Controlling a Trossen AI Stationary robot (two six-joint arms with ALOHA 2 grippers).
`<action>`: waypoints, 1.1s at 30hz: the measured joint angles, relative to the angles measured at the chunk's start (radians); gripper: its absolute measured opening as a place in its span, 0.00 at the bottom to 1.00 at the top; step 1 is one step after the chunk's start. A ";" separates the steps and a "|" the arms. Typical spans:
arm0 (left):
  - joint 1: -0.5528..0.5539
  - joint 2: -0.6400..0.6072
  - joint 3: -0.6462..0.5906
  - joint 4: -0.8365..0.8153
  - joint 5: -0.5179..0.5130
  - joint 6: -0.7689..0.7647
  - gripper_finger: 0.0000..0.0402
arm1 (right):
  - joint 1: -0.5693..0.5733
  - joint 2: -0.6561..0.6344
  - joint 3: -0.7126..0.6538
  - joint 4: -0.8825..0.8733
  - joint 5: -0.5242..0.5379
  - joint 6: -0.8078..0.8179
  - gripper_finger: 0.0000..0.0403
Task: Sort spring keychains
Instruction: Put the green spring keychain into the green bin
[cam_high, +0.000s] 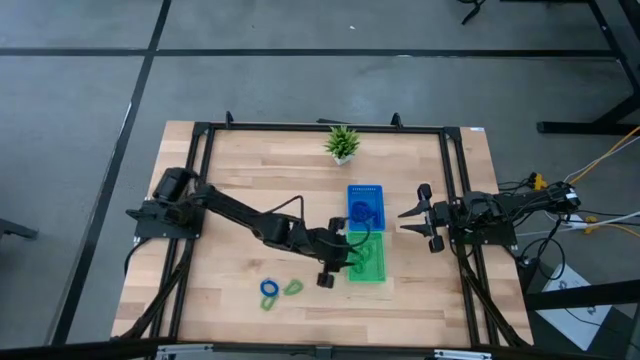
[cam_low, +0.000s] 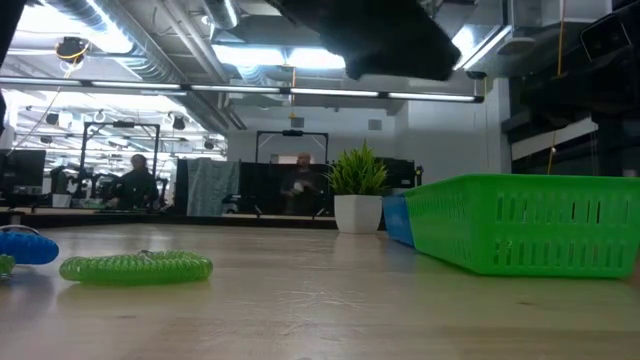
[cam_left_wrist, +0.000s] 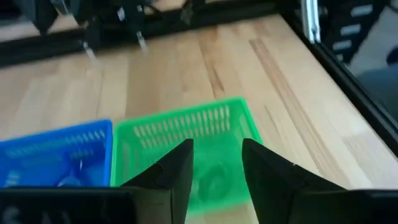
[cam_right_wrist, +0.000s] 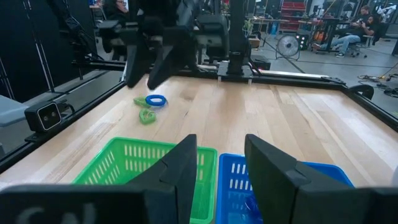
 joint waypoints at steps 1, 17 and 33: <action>-0.006 -0.015 0.000 -0.037 0.002 -0.007 0.33 | 0.000 0.000 0.000 0.000 0.000 0.000 0.34; -0.167 -0.161 0.000 -0.436 0.087 -0.223 0.33 | 0.000 0.000 0.000 0.000 0.000 0.000 0.34; -0.263 -0.162 0.000 -0.698 0.039 -0.420 0.33 | 0.000 0.000 0.000 0.000 0.000 0.000 0.34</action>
